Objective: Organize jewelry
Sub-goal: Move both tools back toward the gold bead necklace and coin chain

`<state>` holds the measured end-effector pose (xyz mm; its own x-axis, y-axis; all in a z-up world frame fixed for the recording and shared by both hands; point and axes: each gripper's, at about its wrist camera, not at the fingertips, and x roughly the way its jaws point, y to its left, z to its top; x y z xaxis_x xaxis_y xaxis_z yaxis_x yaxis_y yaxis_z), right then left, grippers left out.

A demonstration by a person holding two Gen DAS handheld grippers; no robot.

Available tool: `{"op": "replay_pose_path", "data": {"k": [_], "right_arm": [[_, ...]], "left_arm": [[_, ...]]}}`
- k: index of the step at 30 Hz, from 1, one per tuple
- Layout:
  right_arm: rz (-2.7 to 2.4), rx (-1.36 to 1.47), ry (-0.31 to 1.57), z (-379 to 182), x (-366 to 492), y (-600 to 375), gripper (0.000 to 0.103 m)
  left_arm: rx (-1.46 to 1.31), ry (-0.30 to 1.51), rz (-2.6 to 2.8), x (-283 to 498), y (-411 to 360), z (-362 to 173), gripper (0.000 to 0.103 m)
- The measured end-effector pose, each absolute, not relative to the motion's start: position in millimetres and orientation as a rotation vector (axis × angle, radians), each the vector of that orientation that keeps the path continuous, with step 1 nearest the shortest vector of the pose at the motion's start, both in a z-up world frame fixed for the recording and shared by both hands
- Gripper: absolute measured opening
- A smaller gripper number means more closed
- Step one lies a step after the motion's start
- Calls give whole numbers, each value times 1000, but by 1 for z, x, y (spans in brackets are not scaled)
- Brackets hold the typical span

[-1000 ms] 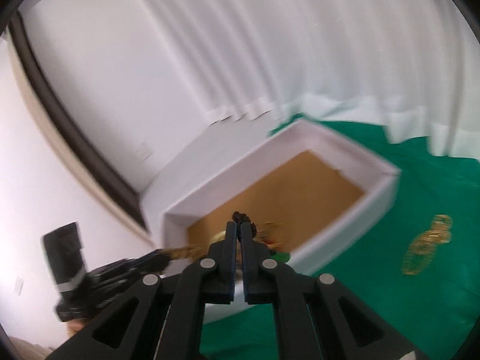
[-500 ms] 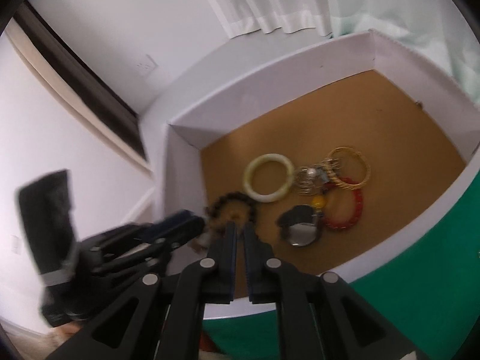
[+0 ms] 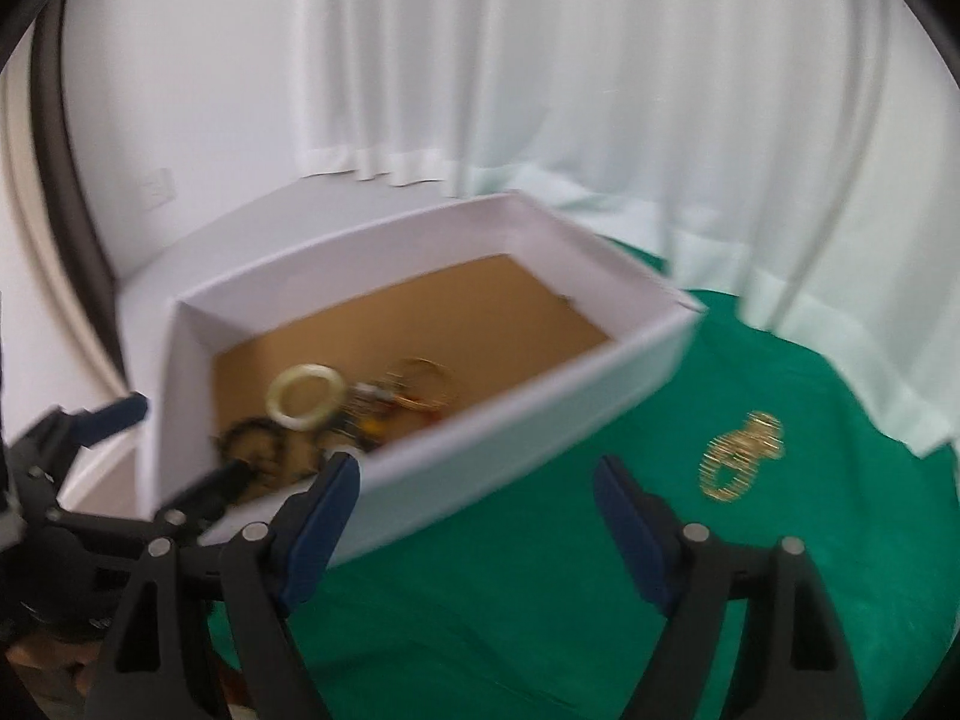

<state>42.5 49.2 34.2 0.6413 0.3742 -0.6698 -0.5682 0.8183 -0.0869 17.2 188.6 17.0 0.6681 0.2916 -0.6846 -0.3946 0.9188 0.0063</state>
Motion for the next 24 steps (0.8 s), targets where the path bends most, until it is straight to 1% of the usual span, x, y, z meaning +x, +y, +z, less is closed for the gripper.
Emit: {"op": "replay_pose_path", "data": {"k": [14,21,24], "right_arm": [[334,-221,687,10,23,-46,82],[227,-205,665,-3,17,-83,82],[183,-178,690,-14,21,-101,82]], "left_arm": [[-45,745,322,13,122,15,102],[-44,795,233,21,91,-7,102],[-50,841,178,25,79,-23,102]]}}
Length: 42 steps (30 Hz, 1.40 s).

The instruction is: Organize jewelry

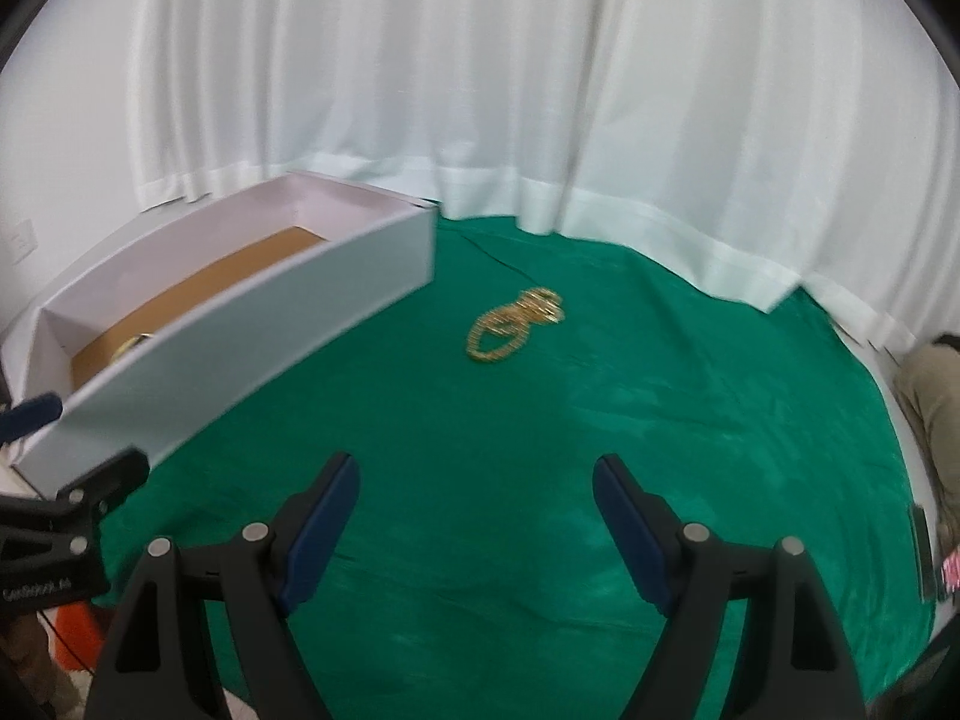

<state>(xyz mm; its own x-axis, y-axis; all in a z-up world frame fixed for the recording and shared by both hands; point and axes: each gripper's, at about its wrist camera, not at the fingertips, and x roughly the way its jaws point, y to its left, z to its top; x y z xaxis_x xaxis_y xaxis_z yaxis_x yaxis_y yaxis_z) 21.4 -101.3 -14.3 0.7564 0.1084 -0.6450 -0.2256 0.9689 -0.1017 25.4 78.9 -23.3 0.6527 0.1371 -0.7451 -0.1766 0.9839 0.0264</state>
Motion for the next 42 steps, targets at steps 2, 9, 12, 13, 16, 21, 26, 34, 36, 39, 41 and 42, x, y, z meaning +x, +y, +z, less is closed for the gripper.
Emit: {"op": "replay_pose_path", "data": {"k": [2,9,12,13,16,21,26,34,36,39,41,42], "right_arm": [[166,-161,713,-22,25,-111,82],[129,-111,768,-42,33,-137,82],[114,-96,783,-48,38,-146,82],[110,-92,787,-49,39,-147,82],[96,-71,802,-55,43,-157,82],[88,-42,819,-62,50,-171,82],[83,-37,829,-66,52,-181,82],[79,-27,857,-81,54,-199,82],[77,-17,869,-86,54,-202,82],[76,-2,881,-89,55,-205,82],[78,4,874,-87,55,-205,82],[78,5,866,-85,54,-205,82]], "left_arm": [[-46,871,149,30,70,-33,102],[-38,936,70,47,51,-54,102],[-50,951,35,67,48,-55,102],[-63,950,23,74,48,-52,102],[-135,937,-36,109,48,-42,102],[-203,924,-119,202,33,-42,102],[-137,943,-110,284,3,-73,101],[48,956,-59,338,-29,-119,82],[57,917,-97,328,-29,-117,40],[33,920,-147,310,-21,-114,17],[12,926,-188,290,-12,-109,6],[-5,941,-205,278,-7,-107,6]]}}
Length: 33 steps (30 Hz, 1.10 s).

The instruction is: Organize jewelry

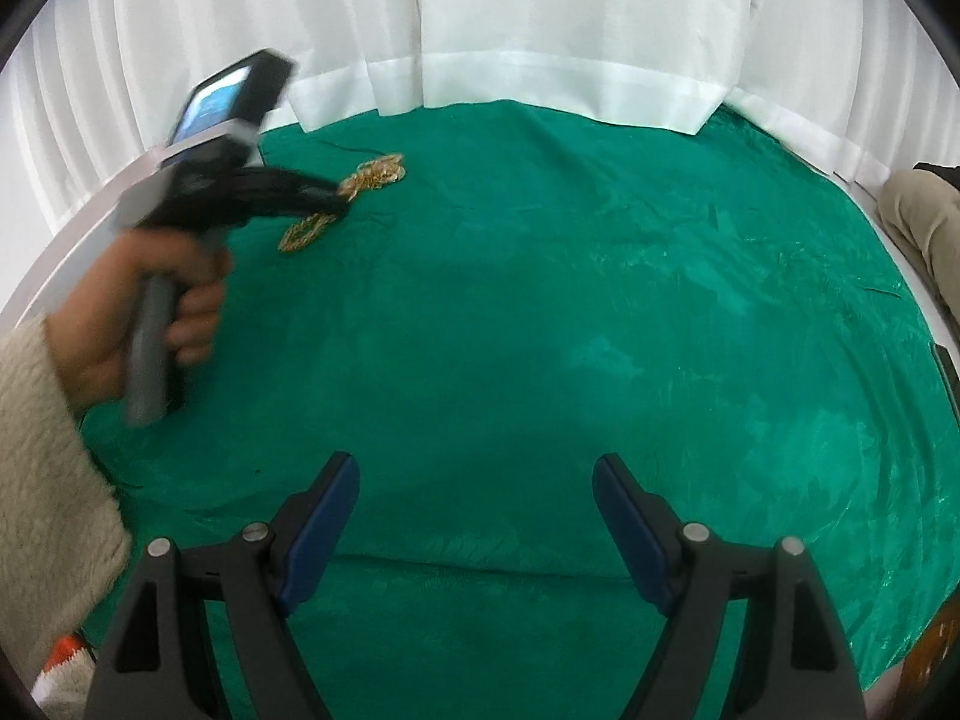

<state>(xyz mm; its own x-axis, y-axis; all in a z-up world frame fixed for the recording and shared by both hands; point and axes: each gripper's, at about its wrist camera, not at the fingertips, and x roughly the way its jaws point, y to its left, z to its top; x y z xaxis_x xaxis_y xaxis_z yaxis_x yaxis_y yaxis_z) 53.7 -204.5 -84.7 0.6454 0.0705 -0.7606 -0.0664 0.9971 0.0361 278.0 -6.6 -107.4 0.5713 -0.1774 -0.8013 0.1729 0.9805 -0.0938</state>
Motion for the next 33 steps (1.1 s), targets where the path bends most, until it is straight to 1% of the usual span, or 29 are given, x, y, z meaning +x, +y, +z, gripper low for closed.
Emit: {"op": "replay_pose_path", "data": {"k": [8,11,13,14,15,16,17,18,20,29,33], "right_arm": [[82,-4,842,-79,40,-197,82],[82,-16,851,-81,33,-192,82],[85,-17,857,-83,30,-189,82],[84,-19,860,-84,28,-187,82],[82,-20,861,-84,26,-185,82],[80,-20,864,-84,25,-182,82],[80,-19,866,-84,24,-180,82],[81,-14,867,-83,23,-178,82],[96,2,858,-80,19,-175,82],[139,-25,875,-81,7,-156,82],[177,-38,859,-77,2,-147,82]], "left_arm": [[-65,1021,-247,142,47,-109,6],[-59,1022,-245,94,61,-106,6],[-43,1016,-251,80,59,-102,7],[-36,1004,-259,71,59,-99,16],[-33,991,-263,67,58,-97,38],[-31,976,-262,66,60,-92,50],[-29,949,-250,64,60,-88,68],[-34,925,-236,63,61,-85,73],[-54,916,-234,61,63,-85,74],[-75,893,-175,42,72,-90,88],[-75,891,-177,39,71,-86,89]]}}
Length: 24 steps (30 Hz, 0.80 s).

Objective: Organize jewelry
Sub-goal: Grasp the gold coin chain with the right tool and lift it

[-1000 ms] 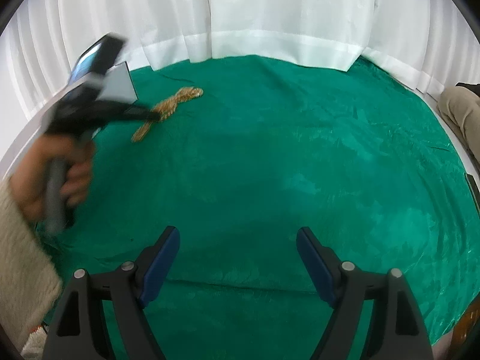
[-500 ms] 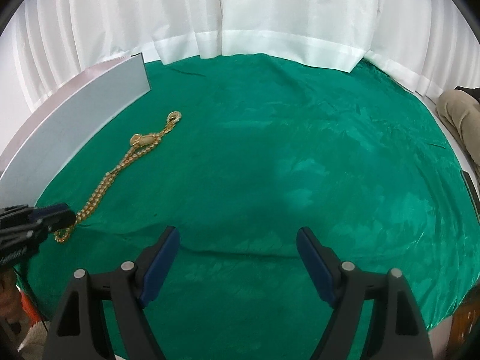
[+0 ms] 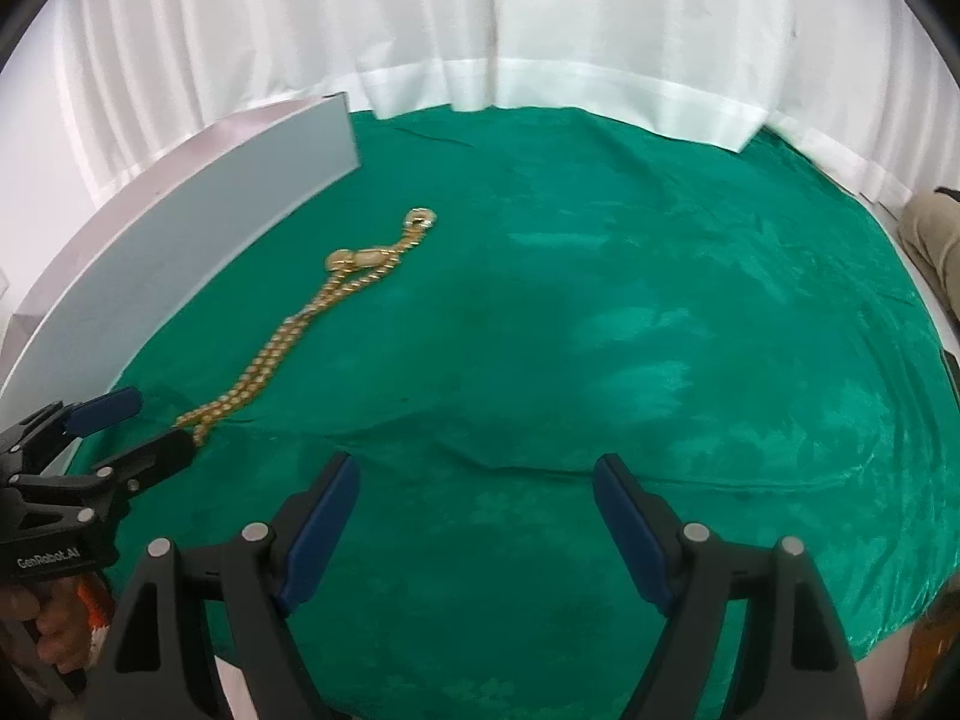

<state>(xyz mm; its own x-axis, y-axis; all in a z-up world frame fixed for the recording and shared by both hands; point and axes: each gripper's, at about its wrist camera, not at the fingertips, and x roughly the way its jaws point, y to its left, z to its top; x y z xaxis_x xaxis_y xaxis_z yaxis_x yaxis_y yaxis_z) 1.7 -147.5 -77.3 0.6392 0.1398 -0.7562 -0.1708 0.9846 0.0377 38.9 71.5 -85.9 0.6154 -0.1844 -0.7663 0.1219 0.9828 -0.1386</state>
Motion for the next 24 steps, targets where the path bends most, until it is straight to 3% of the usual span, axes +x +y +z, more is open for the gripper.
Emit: {"op": "replay_pose_path", "data": {"k": [16,24], "right_arm": [[339,-78,866,-79,-1,-124,82],[436,-197,810,-58,68,-114,82]], "left_arm": [[-73,954,-63,44,84,-87,93],[-119,930,-46,39,98,-84,93]]}}
